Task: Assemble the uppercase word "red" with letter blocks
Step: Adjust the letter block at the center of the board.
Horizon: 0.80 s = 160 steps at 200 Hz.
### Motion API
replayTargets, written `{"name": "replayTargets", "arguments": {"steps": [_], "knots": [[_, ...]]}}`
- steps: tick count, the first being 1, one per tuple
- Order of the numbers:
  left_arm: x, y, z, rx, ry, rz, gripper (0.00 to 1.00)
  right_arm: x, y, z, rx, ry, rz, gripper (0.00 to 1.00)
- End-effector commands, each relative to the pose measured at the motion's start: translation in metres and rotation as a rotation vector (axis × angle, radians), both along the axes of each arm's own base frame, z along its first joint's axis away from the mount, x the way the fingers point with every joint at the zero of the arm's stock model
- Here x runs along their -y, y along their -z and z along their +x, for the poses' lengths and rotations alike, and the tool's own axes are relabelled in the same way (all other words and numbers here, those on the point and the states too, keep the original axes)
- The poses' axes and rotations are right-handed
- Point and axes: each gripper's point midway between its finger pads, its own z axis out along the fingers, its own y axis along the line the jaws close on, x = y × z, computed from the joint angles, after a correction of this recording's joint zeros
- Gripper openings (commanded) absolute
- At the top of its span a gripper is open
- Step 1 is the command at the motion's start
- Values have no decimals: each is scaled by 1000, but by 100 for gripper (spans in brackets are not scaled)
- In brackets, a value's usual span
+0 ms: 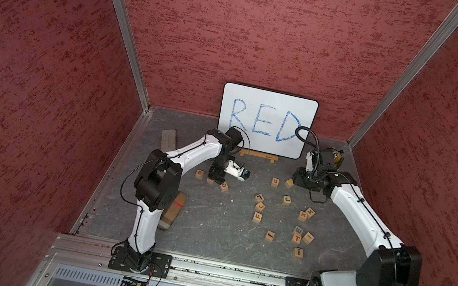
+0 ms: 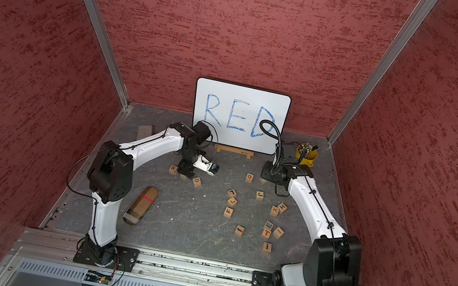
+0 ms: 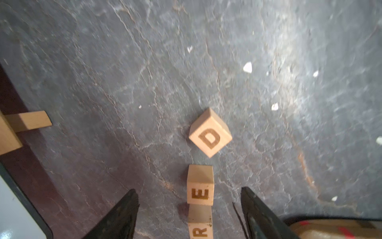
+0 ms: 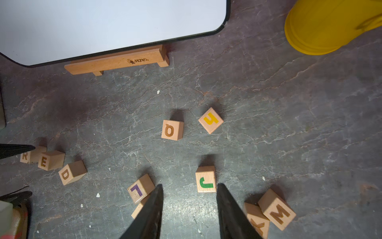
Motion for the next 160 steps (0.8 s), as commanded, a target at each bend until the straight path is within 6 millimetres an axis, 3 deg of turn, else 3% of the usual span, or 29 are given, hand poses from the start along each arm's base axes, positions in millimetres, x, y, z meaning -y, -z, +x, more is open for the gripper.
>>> {"name": "replayTargets", "arguments": {"steps": [1, 59, 126, 160], "knots": [[10, 16, -4, -3, 183, -21, 79, 6, -7, -2, 18, 42, 13, 45], [25, 31, -11, -9, 308, -31, 78, 7, -5, -1, 4, 47, -2, 44], [21, 52, -20, -21, 398, -19, 76, 9, -3, 0, 0, 41, -17, 44], [21, 61, -19, -17, 407, -15, 70, 9, -2, -2, -4, 40, -20, 44]]}}
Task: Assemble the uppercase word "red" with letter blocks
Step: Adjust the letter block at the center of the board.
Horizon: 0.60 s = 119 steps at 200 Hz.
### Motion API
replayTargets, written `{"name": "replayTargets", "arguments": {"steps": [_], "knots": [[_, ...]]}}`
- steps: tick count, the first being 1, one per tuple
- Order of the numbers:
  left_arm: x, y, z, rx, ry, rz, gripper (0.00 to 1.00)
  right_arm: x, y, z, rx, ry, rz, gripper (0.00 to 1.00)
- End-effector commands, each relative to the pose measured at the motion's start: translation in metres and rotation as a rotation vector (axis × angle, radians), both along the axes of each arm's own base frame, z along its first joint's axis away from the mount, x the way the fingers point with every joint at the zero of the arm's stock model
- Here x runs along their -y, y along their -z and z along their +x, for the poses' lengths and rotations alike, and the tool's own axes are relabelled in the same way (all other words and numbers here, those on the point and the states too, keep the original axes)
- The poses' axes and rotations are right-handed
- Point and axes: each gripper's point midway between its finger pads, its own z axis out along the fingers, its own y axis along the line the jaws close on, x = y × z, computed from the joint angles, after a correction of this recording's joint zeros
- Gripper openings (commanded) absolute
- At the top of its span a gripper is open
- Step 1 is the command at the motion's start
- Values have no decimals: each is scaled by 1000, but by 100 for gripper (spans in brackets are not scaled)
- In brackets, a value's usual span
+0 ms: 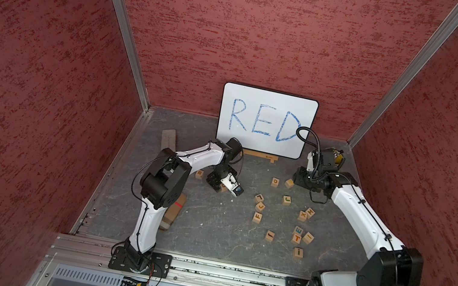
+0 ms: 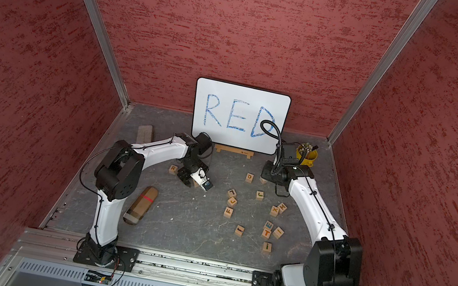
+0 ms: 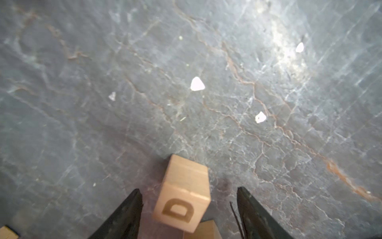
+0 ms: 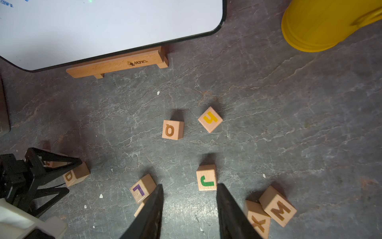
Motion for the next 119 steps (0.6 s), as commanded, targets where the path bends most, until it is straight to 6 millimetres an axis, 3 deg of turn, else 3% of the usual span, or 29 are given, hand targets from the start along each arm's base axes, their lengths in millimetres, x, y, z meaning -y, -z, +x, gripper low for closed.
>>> {"name": "replayTargets", "arguments": {"steps": [1, 68, 95, 119], "knots": [[5, 5, 6, 23, 39, -23, 69, 7, -1, -1, -3, 18, -22, 44], [7, 10, 9, 28, 36, -17, 59, 8, 3, 0, -10, 16, -31, 44], [7, 12, 10, 29, 28, -13, 40, 8, 3, 0, -8, 14, -31, 44], [5, 15, 10, 30, 20, 4, 31, 6, 4, 1, -9, 12, -26, 44]]}}
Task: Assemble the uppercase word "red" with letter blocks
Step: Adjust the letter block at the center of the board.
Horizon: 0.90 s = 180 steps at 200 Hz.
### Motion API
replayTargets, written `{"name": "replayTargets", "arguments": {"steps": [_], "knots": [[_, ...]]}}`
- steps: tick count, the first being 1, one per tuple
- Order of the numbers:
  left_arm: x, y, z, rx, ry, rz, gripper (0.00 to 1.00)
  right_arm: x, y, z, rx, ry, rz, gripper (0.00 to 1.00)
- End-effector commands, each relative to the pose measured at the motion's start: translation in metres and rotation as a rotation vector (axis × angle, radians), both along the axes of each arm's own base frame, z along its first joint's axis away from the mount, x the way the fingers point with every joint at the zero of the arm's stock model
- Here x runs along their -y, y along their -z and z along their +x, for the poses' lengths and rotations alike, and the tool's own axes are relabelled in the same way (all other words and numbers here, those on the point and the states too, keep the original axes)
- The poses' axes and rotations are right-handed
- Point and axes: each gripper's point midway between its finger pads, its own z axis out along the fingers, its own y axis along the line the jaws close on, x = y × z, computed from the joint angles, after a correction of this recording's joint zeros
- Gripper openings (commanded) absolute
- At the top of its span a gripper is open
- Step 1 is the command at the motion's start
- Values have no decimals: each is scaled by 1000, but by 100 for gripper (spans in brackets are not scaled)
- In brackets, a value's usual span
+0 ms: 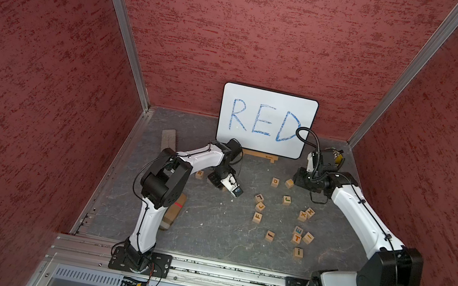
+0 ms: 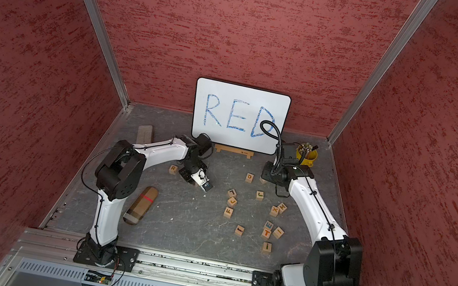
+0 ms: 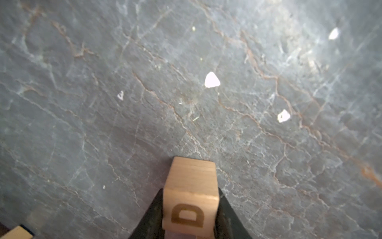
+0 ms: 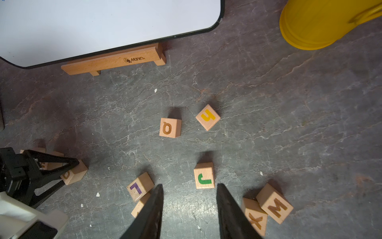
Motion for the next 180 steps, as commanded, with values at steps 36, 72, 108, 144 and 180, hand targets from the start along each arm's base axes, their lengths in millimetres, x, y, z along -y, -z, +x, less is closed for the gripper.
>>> {"name": "replayTargets", "arguments": {"steps": [36, 72, 108, 144, 180], "knots": [[-5, 13, -5, -38, -43, 40, 28, 4, 2, 3, 1, 11, -11, 44], [-8, 11, -8, -85, -157, 63, 28, 3, 4, 3, 0, 3, -8, 44], [-12, 10, -5, -110, -293, 75, 28, 1, 3, 5, 4, -4, -3, 44], [-14, 9, 1, -146, -422, 81, 29, 0, 3, 5, 5, -11, -2, 44], [-21, 14, 4, -148, -495, 80, 29, 0, 4, 3, 2, -16, -2, 44]]}}
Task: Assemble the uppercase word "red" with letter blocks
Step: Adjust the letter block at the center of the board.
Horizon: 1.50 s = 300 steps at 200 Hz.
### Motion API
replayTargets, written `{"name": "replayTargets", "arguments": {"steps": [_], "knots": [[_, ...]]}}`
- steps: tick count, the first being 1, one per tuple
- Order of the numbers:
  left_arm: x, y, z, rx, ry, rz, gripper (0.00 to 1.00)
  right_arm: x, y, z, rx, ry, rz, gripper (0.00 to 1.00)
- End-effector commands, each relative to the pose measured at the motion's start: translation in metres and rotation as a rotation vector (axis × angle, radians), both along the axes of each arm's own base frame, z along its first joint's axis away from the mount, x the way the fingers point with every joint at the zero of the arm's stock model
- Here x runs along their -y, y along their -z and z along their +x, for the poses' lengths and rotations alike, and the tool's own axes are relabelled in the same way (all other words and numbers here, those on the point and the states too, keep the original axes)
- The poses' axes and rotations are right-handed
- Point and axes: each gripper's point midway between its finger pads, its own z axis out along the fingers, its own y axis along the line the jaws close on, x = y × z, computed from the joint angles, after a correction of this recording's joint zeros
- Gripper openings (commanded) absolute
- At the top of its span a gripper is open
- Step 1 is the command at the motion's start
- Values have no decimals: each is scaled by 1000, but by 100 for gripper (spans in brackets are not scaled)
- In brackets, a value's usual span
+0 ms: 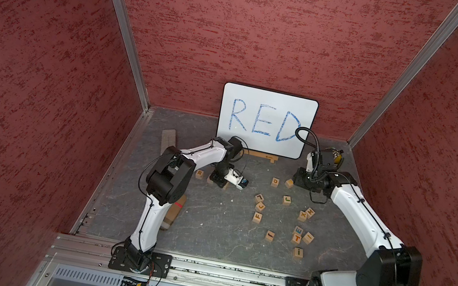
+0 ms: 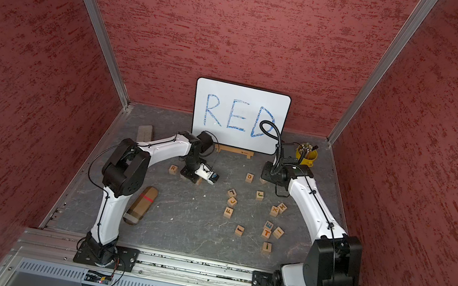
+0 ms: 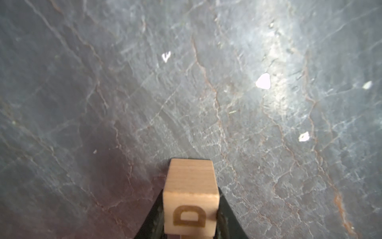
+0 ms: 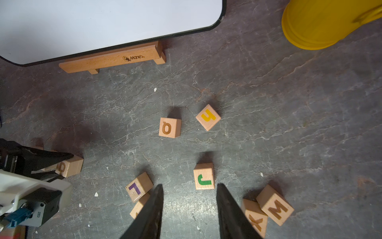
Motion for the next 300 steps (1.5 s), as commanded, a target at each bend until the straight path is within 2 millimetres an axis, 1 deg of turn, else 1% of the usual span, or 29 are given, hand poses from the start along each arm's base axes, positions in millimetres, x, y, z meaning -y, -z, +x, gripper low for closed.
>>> {"name": "replayTargets", "arguments": {"steps": [1, 31, 55, 70, 108, 123, 153, 170, 185, 210, 224, 247, 261, 263, 267, 287, 295, 300], "knots": [[-11, 15, -7, -59, -88, 30, 29, 1, 2, 2, 7, -6, 2, 44], [-18, 18, -6, -38, -93, 32, 30, 0, 2, 3, 7, -10, 3, 44], [-16, 19, -9, -43, -86, 33, 33, 0, 3, 2, 3, -12, 5, 44], [-13, 19, -9, -39, -81, 29, 40, 0, 4, 1, 2, -12, 5, 44], [-10, 18, -6, -27, -82, 25, 61, 1, 3, 1, 4, -10, 1, 44], [-9, 16, -4, -18, -87, 18, 67, 1, 3, 1, 5, -10, 1, 44], [-2, 4, 9, 20, -113, -15, 76, 0, 3, 2, 7, -13, 1, 44], [3, -10, 18, 36, -152, -46, 79, 0, 3, 1, 7, -14, 3, 45], [9, -29, 27, 47, -218, -87, 83, 0, 2, 2, 12, -13, 4, 45], [15, -72, 38, 58, -374, -178, 90, -2, 1, 4, 19, -16, 14, 45], [13, -95, 35, 40, -465, -234, 94, -5, 0, 6, 28, -17, 32, 45], [0, -124, 29, 48, -623, -313, 97, -7, 3, 11, 52, -10, 54, 47], [-13, -136, 26, 62, -731, -360, 99, -10, 4, 14, 66, -8, 71, 48], [-15, -135, 25, 57, -747, -362, 99, -10, 4, 14, 68, -8, 73, 48], [-19, -141, 23, 58, -777, -381, 100, -11, 4, 15, 74, -11, 77, 48], [-42, -153, 14, 40, -922, -469, 99, -18, -1, 21, 121, -29, 118, 50], [-51, -155, 10, 44, -961, -493, 99, -22, -4, 22, 140, -38, 137, 55], [-57, -153, 7, 53, -985, -501, 99, -24, -6, 24, 151, -42, 147, 58]]}}
